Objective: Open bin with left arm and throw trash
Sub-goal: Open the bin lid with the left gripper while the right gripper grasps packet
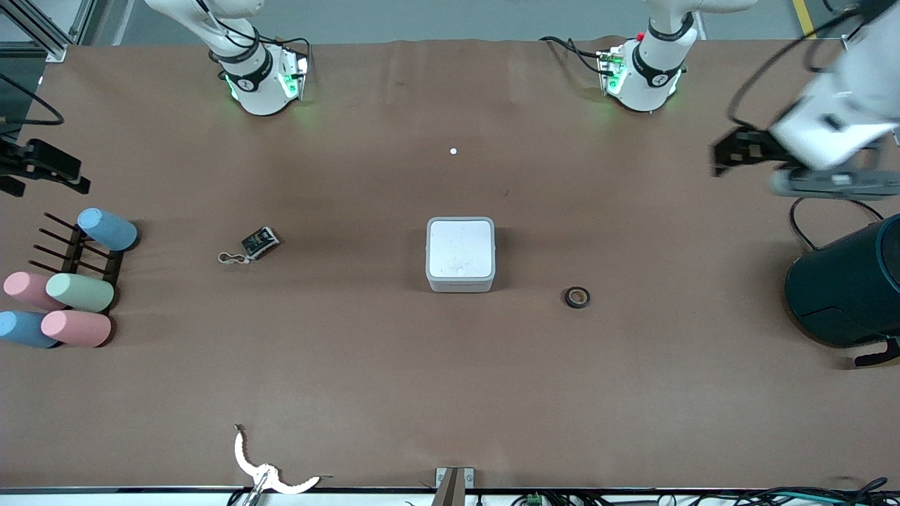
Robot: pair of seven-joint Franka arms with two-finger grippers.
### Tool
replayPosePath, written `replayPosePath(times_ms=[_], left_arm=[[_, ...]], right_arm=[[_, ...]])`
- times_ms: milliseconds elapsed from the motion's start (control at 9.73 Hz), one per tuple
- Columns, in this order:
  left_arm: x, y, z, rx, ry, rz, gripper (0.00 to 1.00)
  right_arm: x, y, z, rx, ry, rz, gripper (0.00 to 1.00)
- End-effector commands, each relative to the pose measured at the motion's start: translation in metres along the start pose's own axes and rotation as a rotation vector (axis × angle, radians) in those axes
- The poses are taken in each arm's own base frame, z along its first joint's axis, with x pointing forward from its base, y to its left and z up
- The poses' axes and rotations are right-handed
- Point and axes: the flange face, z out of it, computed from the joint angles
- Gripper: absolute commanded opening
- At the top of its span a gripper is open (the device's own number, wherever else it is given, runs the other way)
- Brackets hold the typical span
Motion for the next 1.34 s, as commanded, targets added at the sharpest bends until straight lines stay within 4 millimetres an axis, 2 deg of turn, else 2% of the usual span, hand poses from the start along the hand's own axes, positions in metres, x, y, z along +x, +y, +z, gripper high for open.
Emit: replayPosePath(times_ms=[0,103,205,308,411,616,719,925,1027,1130,1233], left_arm=[[0.025,0.083,0.040,-0.053,-0.018,0.131,0.07],[0.054,0.135,0.077,-0.082,0.044,0.189,0.00],[0.078,0.196,0.128,-0.112,0.091,0.163,0.00],[0.099,0.236,0.170,-0.154,0.143,0.136,0.00],[0.109,0.265,0.213,-0.174,0.151,0.135,0.00],[0.118,0.291,0.278,-0.191,0.136,0.096,0.00],[0.120,0.294,0.301,-0.188,0.112,0.082,0.00],[0.123,0.300,0.331,-0.203,0.105,0.002,0.00],[0.123,0.299,0.333,-0.203,0.107,0.000,0.00],[0.127,0.291,0.321,-0.203,0.118,-0.007,0.00],[0.130,0.262,0.287,-0.167,0.095,-0.016,0.00]], right_arm=[[0.026,0.000,0.073,0.022,-0.129,0.007,1.00],[0.036,0.002,0.127,0.032,-0.225,0.011,0.99],[0.049,0.002,0.172,0.041,-0.209,0.025,0.99],[0.050,0.001,0.209,0.098,-0.177,0.100,0.99],[0.047,-0.005,0.246,0.111,-0.161,0.126,0.99],[0.019,-0.013,0.326,0.098,-0.142,0.185,0.99],[0.004,-0.019,0.356,0.106,-0.116,0.282,0.98],[-0.017,-0.048,0.391,0.084,-0.121,0.402,0.98],[-0.028,-0.050,0.405,0.074,-0.160,0.433,0.98],[-0.042,-0.049,0.420,0.065,-0.187,0.439,0.98],[-0.047,-0.045,0.425,0.063,-0.192,0.445,0.98]])
